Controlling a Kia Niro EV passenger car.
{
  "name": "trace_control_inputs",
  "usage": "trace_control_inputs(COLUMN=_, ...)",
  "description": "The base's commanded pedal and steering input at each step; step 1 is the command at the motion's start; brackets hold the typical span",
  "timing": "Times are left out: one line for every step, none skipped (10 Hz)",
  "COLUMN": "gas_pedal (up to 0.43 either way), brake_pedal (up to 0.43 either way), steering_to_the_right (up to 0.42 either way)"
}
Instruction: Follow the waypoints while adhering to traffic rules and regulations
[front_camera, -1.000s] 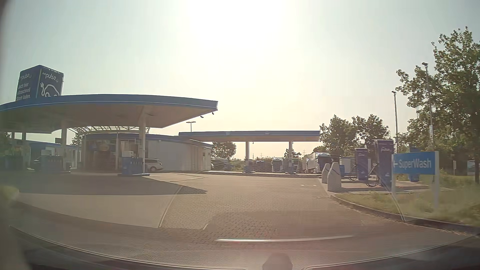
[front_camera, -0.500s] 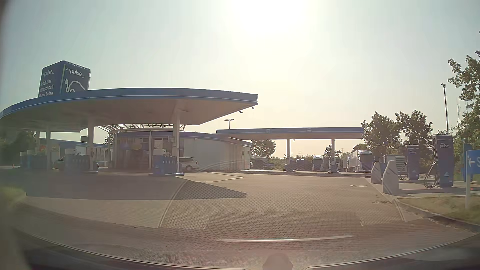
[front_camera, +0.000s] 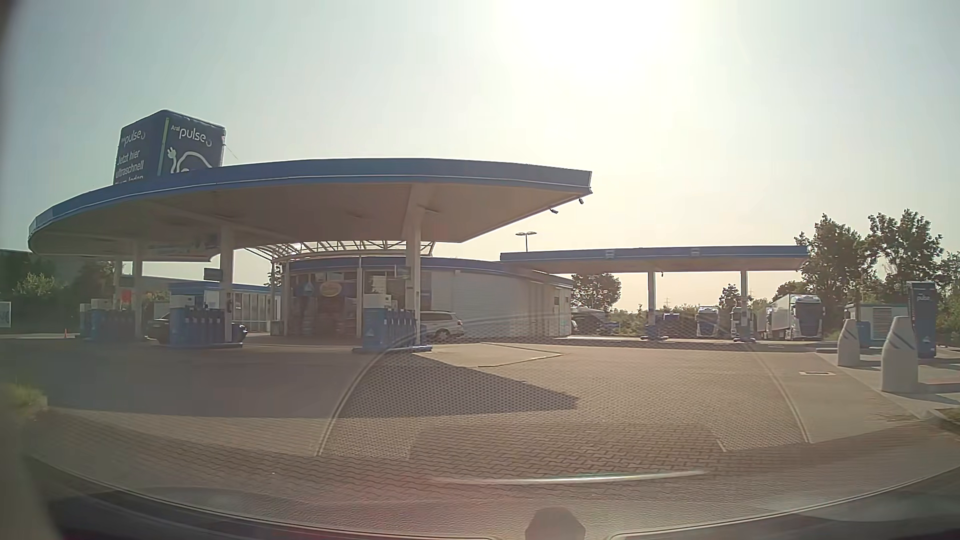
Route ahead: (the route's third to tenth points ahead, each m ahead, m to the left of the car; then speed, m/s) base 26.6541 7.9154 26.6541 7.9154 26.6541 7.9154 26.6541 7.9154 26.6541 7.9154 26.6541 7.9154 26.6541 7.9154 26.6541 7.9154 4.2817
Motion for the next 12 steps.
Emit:
trace_control_inputs(gas_pedal=0.22, brake_pedal=0.03, steering_to_the_right=-0.244)
trace_control_inputs(gas_pedal=0.22, brake_pedal=0.037, steering_to_the_right=-0.244)
trace_control_inputs(gas_pedal=0.228, brake_pedal=0.03, steering_to_the_right=-0.244)
trace_control_inputs(gas_pedal=0.228, brake_pedal=0.03, steering_to_the_right=-0.244)
trace_control_inputs(gas_pedal=0.228, brake_pedal=0.03, steering_to_the_right=-0.244)
trace_control_inputs(gas_pedal=0.228, brake_pedal=0.03, steering_to_the_right=-0.244)
trace_control_inputs(gas_pedal=0.228, brake_pedal=0.03, steering_to_the_right=-0.244)
trace_control_inputs(gas_pedal=0.228, brake_pedal=0.03, steering_to_the_right=-0.24)
trace_control_inputs(gas_pedal=0.228, brake_pedal=0.03, steering_to_the_right=-0.232)
trace_control_inputs(gas_pedal=0.228, brake_pedal=0.03, steering_to_the_right=-0.222)
trace_control_inputs(gas_pedal=0.22, brake_pedal=0.03, steering_to_the_right=-0.211)
trace_control_inputs(gas_pedal=0.138, brake_pedal=0.03, steering_to_the_right=-0.198)
